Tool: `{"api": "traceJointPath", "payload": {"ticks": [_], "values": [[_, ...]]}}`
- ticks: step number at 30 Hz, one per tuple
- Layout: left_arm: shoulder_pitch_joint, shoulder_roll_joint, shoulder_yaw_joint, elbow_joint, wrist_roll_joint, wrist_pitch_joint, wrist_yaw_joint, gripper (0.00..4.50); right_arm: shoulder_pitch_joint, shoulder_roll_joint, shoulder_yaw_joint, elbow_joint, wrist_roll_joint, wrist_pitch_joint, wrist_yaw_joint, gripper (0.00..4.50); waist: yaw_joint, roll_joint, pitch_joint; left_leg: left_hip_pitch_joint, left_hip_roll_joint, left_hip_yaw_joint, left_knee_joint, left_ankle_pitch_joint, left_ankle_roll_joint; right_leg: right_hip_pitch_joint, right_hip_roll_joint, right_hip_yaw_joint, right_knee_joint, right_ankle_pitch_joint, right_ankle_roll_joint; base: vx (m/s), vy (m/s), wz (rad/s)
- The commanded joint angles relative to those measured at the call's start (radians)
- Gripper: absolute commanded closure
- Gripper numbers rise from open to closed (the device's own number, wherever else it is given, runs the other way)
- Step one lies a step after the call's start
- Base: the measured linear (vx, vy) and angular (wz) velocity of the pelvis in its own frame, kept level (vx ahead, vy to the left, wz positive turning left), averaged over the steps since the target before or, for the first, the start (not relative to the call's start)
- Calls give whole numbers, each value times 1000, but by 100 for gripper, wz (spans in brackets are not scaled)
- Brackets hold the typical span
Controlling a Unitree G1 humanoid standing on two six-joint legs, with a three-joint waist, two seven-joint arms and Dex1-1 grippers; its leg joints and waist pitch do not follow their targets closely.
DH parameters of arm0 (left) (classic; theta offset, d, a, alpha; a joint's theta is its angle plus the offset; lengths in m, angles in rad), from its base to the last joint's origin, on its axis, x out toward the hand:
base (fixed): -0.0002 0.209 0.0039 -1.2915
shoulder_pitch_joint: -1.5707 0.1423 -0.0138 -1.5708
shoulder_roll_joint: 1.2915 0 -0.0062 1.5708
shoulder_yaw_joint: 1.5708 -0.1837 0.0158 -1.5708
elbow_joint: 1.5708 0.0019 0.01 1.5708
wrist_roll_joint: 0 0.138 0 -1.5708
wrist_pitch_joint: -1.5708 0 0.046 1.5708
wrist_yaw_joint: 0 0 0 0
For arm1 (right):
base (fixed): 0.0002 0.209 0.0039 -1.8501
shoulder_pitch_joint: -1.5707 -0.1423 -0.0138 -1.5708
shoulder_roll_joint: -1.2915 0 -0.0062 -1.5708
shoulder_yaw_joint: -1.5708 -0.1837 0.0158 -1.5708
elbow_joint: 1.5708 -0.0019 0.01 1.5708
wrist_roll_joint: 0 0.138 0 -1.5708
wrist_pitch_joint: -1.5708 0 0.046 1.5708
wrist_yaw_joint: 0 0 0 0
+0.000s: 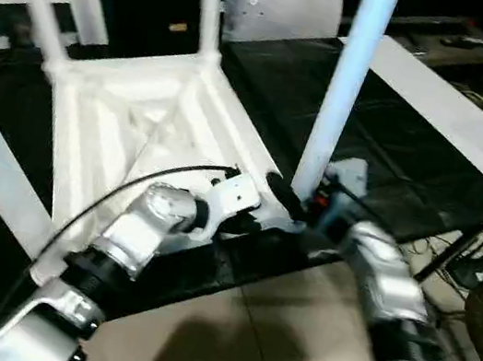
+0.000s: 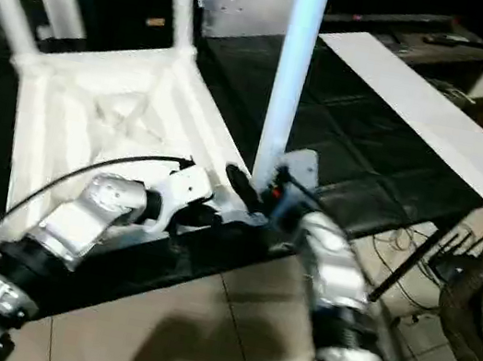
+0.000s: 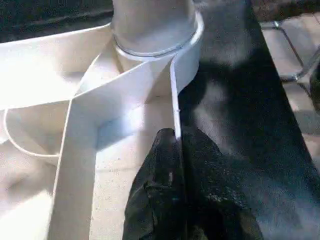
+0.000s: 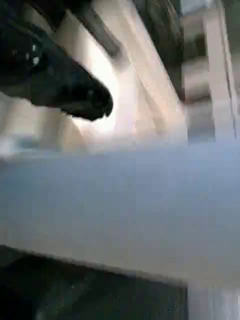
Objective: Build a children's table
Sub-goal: Rotate leg to tighten
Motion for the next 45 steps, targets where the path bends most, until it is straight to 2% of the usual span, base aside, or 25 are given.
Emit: {"api": "traceJointPath", "payload": {"ticks": [1,3,8,12,13,15,18,19,20,22,24,28,30,32,35,38,42,44,45], "values": [[-4,43,-37,33,19,-52,-68,450,12,-48,15,-52,29,28,129,14,7,-13,-78,-25,0,20,-66,-56,130,80,-63,68,-67,-405,8,0,0,0],[-9,76,-61,41,16,-101,-145,450,8,-90,25,-54,33,33,195,5,13,-15,-79,-26,0,22,-64,-38,127,79,-63,68,-65,-410,7,0,0,0],[-10,144,-119,42,12,-219,-305,450,-3,-164,81,-57,22,27,338,1,21,-12,-78,-20,3,23,-65,-53,117,75,-61,67,-68,-437,10,0,0,0],[-19,180,-156,59,12,-303,-393,450,-24,-197,114,-40,25,40,448,1,45,-10,-80,-14,10,24,-66,-36,114,71,-61,73,-61,-415,-10,0,0,0],[-21,189,-166,60,15,-317,-415,450,-31,-203,128,-32,31,57,494,1,48,-11,-81,-17,10,24,-66,-35,118,73,-59,74,-57,-404,-17,0,0,0],[-24,194,-171,66,16,-332,-433,450,-37,-209,139,-25,37,67,529,17,55,-12,-82,-16,13,24,-66,-23,118,72,-62,77,-53,-394,-23,0,0,0],[-32,207,-182,74,26,-364,-467,450,-51,-222,186,-8,28,57,615,46,65,-16,-82,-17,12,26,-66,-20,114,72,-63,80,-52,-407,-21,0,0,0],[-33,208,-181,75,26,-365,-470,450,-52,-223,195,-8,27,58,633,64,66,-19,-82,-18,12,26,-67,-20,111,73,-63,80,-53,-410,-18,0,0,0],[-34,209,-181,75,24,-368,-476,450,-53,-222,205,-9,33,70,655,64,66,-21,-82,-18,11,27,-66,-23,109,73,-62,78,-53,-414,-17,0,0,0],[-35,209,-181,72,20,-367,-485,450,-56,-218,220,-9,38,81,682,91,66,-21,-82,-18,11,27,-67,-31,101,74,-61,77,-56,-428,-7,0,0,0],[-36,210,-183,72,16,-369,-490,450,-59,-214,226,-6,40,89,695,98,66,-22,-83,-18,11,26,-67,-33,95,74,-62,77,-56,-431,-2,0,0,0],[-36,210,-185,78,7,-380,-507,450,-72,-202,239,22,37,94,732,136,66,-22,-85,-17,11,27,-67,-35,92,73,-61,77,-56,-425,-8,0,0,0],[-36,210,-186,80,6,-382,-510,450,-76,-200,241,31,38,99,740,136,67,-23,-85,-17,12,27,-67,-33,90,73,-61,78,-55,-425,-9,0,0,0],[-36,209,-185,86,6,-386,-514,450,-81,-198,244,42,41,104,752,166,68,-23,-86,-17,12,27,-67,-30,91,74,-61,78,-54,-418,-12,0,0,0],[-34,211,-182,88,4,-384,-516,450,-83,-194,243,45,44,110,756,176,69,-25,-86,-18,12,28,-67,-25,90,74,-61,79,-53,-419,-11,0,0,0],[-25,211,-172,80,-7,-364,-523,450,-81,-185,231,43,54,123,748,205,70,-26,-86,-17,13,28,-68,-26,88,74,-61,79,-53,-422,-10,0,0,0],[1,201,-135,30,-50,-265,-510,450,-67,-159,195,30,60,129,662,239,68,-26,-86,-18,12,28,-68,-24,83,74,-61,79,-52,-421,-12,0,0,0],[15,192,-116,3,-66,-206,-487,450,-63,-141,179,25,47,138,578,240,61,-26,-83,-19,14,29,-70,-30,73,75,-63,80,-53,-429,-10,0,0,0],[15,192,-116,3,-66,-206,-487,450,-63,-141,179,25,47,138,578,245,57,-28,-78,-20,8,30,-71,-50,69,75,-59,75,-63,-463,6,0,0,0]]}}
